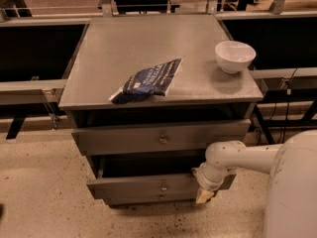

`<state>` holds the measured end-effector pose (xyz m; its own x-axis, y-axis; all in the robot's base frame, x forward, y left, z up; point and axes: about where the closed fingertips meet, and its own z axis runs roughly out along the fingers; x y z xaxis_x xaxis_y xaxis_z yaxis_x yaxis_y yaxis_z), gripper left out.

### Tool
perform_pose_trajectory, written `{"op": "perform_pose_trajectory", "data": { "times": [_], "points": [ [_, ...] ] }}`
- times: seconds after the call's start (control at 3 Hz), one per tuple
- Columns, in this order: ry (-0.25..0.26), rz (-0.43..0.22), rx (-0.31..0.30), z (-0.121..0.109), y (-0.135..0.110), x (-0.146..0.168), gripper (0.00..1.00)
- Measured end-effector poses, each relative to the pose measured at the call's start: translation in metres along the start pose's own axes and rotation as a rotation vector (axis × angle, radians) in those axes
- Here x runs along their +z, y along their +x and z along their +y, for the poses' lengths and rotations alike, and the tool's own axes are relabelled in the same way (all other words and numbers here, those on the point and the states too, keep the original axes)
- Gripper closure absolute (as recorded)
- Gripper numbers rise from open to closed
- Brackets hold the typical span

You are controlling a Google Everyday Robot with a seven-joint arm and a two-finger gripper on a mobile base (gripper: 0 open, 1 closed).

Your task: Open middle drawer

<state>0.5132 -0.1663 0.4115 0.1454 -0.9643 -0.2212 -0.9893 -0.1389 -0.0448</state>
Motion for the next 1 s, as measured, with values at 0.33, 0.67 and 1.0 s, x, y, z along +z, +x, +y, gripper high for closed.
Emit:
{"op": "perform_pose_trajectory", "data": {
  "times": [0.33,0.67,1.0],
  "points": [
    [-0.003,0.006,-0.013,0.0004,-0.0037,-0.0002,0.53],
    [-0.003,0.006,-0.013,-0.0042,-0.0015,-0.0005,0.53],
    [-0.007,-0.007,-0.013,-0.0029,-0.0022,0.0006,0.53]
  ]
}}
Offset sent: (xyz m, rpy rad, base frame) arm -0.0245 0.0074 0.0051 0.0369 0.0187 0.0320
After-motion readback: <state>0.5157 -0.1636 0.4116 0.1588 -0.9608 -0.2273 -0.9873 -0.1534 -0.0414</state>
